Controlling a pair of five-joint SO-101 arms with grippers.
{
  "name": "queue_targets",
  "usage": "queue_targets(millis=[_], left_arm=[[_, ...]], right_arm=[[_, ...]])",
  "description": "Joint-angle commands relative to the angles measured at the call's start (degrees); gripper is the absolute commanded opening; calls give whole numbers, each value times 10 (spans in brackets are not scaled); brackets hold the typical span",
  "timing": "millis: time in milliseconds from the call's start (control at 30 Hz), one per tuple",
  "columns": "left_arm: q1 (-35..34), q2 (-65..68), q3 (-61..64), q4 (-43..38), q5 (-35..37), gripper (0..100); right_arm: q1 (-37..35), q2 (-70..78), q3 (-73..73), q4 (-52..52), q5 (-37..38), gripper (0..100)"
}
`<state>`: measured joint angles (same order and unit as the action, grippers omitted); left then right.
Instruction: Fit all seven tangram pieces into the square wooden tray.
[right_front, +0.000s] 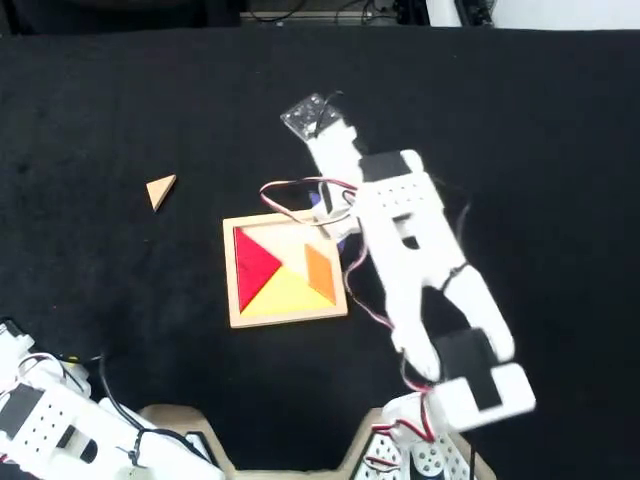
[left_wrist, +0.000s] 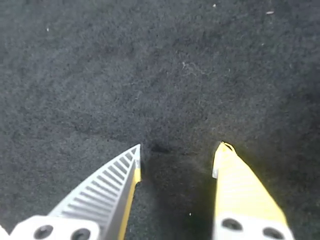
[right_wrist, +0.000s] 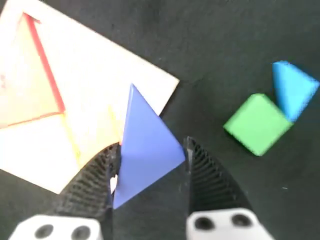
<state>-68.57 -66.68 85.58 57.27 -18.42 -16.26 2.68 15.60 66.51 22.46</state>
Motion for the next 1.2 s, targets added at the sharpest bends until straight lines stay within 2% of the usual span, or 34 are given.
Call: queue_targets(millis=[0, 233, 400, 667, 833, 1167], left_arm=[[15, -6, -5, -9, -5, 234], [31, -6, -4, -9, -5, 234], [32, -6, -4, -9, -5, 234], [33, -6, -4, -9, -5, 234], [33, -6, -4, -9, -5, 234], [33, -6, -4, -9, -5, 234]], right_arm=[[-26, 29, -49, -7, 4, 45], [-40, 43, -52, -30, 114, 45], [-42, 44, -37, -85, 138, 45], [-52, 44, -2, -111, 172, 45], [-49, 44, 41, -180, 191, 46], [-51, 44, 58, -183, 193, 47]])
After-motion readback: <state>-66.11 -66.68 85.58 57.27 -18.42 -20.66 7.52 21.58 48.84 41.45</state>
